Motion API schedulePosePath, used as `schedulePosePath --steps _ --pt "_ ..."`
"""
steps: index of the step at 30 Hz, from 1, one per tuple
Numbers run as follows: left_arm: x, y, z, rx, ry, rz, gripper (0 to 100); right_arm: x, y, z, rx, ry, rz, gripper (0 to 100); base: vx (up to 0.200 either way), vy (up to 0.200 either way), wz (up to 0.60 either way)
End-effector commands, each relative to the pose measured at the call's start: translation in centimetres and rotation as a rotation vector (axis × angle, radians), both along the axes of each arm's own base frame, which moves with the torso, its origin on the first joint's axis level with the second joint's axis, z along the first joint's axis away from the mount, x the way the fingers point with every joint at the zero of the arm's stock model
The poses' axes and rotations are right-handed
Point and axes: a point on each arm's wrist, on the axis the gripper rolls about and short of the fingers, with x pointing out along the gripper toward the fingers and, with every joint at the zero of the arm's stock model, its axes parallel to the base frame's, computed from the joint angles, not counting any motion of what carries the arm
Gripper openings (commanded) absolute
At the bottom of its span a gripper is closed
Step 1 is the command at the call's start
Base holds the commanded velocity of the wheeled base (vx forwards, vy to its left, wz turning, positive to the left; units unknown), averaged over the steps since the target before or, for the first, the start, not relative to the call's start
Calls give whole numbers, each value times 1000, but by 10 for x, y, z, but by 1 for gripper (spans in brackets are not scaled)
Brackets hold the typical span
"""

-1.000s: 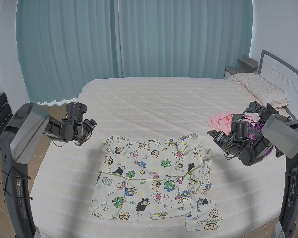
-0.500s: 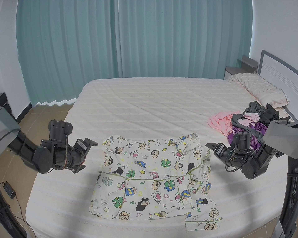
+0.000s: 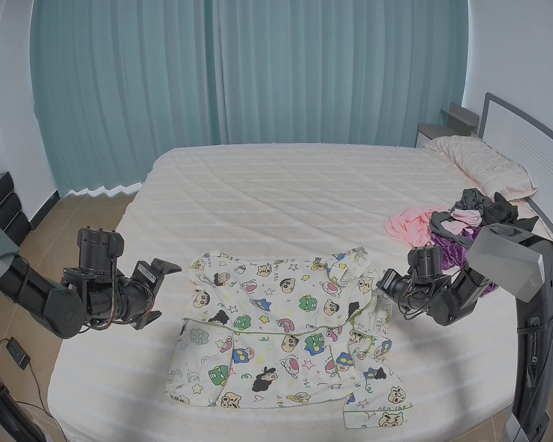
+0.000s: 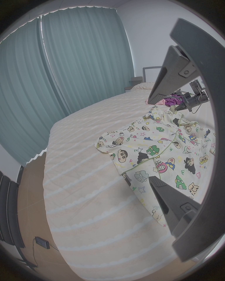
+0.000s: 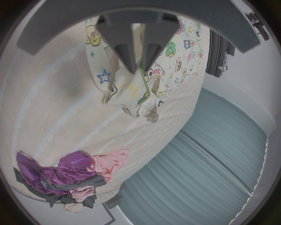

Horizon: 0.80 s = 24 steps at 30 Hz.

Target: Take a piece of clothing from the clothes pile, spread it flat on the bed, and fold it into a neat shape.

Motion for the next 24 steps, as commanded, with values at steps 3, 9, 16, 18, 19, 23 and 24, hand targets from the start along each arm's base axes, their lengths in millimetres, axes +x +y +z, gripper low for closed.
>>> schedulePosePath --steps 3,9,16,18,19,23,24 --pt "0 0 -3 1 10 0 100 6 4 18 3 -39 7 0 0 0 0" --pt "-2 0 -8 4 25 -4 100 25 9 26 0 -16 9 0 0 0 0" --pt "1 -3 -22 10 46 -8 100 63 28 11 -6 22 22 0 0 0 0" --pt "2 -6 -26 14 51 -14 100 68 30 5 -12 38 23 0 0 0 0" --pt "2 -7 -27 15 52 -16 100 70 31 2 -14 42 21 0 0 0 0" --pt "1 -10 -31 23 51 -20 100 75 32 -6 -22 42 10 0 0 0 0" --pt "0 -11 -33 23 51 -23 100 77 33 -10 -26 42 5 100 0 0 0"
